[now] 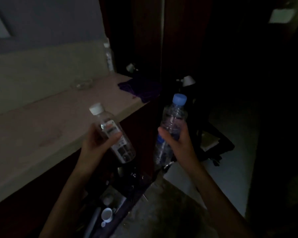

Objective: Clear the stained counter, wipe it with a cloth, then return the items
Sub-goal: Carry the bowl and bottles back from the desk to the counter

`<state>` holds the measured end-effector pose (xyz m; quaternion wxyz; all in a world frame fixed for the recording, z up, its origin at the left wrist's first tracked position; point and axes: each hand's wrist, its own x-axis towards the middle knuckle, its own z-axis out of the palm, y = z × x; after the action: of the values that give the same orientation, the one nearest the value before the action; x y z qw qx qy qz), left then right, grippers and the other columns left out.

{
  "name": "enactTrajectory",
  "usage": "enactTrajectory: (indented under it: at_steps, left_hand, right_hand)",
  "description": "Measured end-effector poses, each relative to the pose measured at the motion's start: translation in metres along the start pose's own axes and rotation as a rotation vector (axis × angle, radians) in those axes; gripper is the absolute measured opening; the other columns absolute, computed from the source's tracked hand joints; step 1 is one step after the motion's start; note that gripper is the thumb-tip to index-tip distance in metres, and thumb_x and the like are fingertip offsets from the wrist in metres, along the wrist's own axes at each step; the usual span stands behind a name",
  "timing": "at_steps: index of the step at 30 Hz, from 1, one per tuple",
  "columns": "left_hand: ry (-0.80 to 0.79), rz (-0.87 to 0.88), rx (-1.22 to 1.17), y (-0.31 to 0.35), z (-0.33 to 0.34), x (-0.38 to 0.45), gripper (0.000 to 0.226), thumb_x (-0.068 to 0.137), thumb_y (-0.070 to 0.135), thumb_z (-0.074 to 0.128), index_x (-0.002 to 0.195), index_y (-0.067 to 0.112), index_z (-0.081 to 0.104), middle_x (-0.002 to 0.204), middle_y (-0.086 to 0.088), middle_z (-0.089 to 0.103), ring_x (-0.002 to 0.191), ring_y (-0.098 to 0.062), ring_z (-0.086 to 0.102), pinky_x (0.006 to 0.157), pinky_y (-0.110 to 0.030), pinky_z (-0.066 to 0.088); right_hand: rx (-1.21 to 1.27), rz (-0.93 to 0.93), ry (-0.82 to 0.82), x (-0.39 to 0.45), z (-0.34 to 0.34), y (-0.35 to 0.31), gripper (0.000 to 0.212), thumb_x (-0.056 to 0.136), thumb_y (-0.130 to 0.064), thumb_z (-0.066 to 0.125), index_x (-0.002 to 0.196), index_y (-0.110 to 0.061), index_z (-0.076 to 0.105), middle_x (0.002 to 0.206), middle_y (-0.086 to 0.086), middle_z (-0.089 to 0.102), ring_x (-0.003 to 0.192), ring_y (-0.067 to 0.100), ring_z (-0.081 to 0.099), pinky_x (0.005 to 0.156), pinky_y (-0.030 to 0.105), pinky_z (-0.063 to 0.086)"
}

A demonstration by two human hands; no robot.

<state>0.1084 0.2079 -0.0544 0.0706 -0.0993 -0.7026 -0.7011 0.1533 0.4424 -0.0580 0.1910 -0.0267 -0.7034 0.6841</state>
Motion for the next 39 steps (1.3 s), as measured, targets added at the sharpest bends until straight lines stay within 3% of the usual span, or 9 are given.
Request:
enactTrajectory:
  at_steps: [7,11,15,20,24,28,32,35,39]
  left_hand:
    - [0.236,0.148,0.214,0.033,0.018,0.139,0.044,0.079,0.020,0.082,0.115,0.006,0.061,0.105,0.000,0.068,0.089,-0.002,0.065,0.067,-0.008,0.051]
    - [0.308,0.185,0.285,0.034,0.007,0.212,0.041,0.083,0.012,0.079,0.117,0.000,0.059,0.106,-0.003,0.066,0.087,0.000,0.063,0.065,-0.007,0.050]
    - [0.329,0.214,0.339,0.030,-0.003,0.281,0.040,0.083,0.013,0.079,0.114,0.013,0.054,0.102,0.009,0.062,0.086,0.001,0.063,0.063,-0.008,0.052]
    - [0.366,0.172,0.403,0.017,-0.021,0.359,0.049,0.078,0.022,0.084,0.113,0.015,0.051,0.102,0.014,0.062,0.085,0.007,0.062,0.067,-0.005,0.052]
    - [0.404,0.115,0.444,0.002,-0.030,0.407,0.049,0.077,0.019,0.085,0.110,0.011,0.050,0.106,0.001,0.060,0.084,0.002,0.058,0.068,-0.010,0.049]
    - [0.433,0.094,0.527,-0.013,-0.040,0.445,0.050,0.076,0.011,0.085,0.112,0.004,0.050,0.112,-0.009,0.057,0.084,0.000,0.055,0.066,-0.006,0.050]
    - [0.494,0.069,0.593,-0.028,-0.044,0.465,0.054,0.072,0.007,0.087,0.112,-0.001,0.051,0.113,-0.016,0.057,0.098,-0.018,0.056,0.079,-0.032,0.054]
    - [0.500,0.068,0.638,-0.043,-0.045,0.473,0.053,0.072,0.002,0.086,0.112,0.000,0.051,0.108,-0.010,0.053,0.091,-0.013,0.054,0.071,-0.013,0.046]
    - [0.541,0.073,0.629,-0.060,-0.044,0.477,0.049,0.070,0.004,0.088,0.096,0.015,0.048,0.101,-0.007,0.057,0.081,0.002,0.057,0.070,-0.010,0.048]
  right_hand:
    - [0.033,-0.161,-0.262,0.187,0.040,-0.030,0.039,0.088,-0.020,0.066,0.120,-0.020,0.045,0.106,-0.011,0.060,0.091,-0.007,0.063,0.083,0.014,0.049]
    - [0.043,-0.242,-0.306,0.276,0.080,-0.029,0.040,0.088,-0.026,0.066,0.122,-0.020,0.044,0.106,-0.013,0.060,0.096,-0.001,0.061,0.086,0.015,0.048]
    - [0.020,-0.276,-0.287,0.356,0.131,-0.020,0.037,0.088,-0.025,0.068,0.117,-0.016,0.045,0.111,-0.003,0.058,0.089,-0.010,0.060,0.077,0.006,0.046]
    - [-0.082,-0.323,-0.271,0.439,0.196,0.005,0.045,0.083,-0.041,0.070,0.117,-0.018,0.053,0.122,0.006,0.044,0.116,0.022,0.053,0.104,0.038,0.045]
    - [-0.068,-0.279,-0.328,0.475,0.235,0.023,0.060,0.084,-0.036,0.070,0.129,-0.007,0.043,0.128,0.010,0.046,0.118,0.025,0.054,0.104,0.045,0.045]
    - [-0.084,-0.257,-0.441,0.494,0.263,0.039,0.071,0.084,-0.033,0.070,0.140,-0.010,0.033,0.140,0.009,0.044,0.126,0.017,0.047,0.107,0.035,0.042]
    - [-0.072,-0.262,-0.435,0.506,0.275,0.050,0.068,0.083,-0.032,0.071,0.136,-0.006,0.036,0.134,0.008,0.048,0.121,0.017,0.050,0.104,0.027,0.043]
    - [-0.056,-0.320,-0.429,0.508,0.279,0.053,0.058,0.087,-0.018,0.069,0.133,-0.003,0.038,0.124,-0.003,0.044,0.113,0.008,0.047,0.088,-0.001,0.036]
    - [-0.007,-0.411,-0.357,0.499,0.281,0.064,0.056,0.083,-0.014,0.073,0.128,-0.004,0.043,0.125,0.003,0.052,0.115,0.012,0.052,0.096,0.016,0.043]
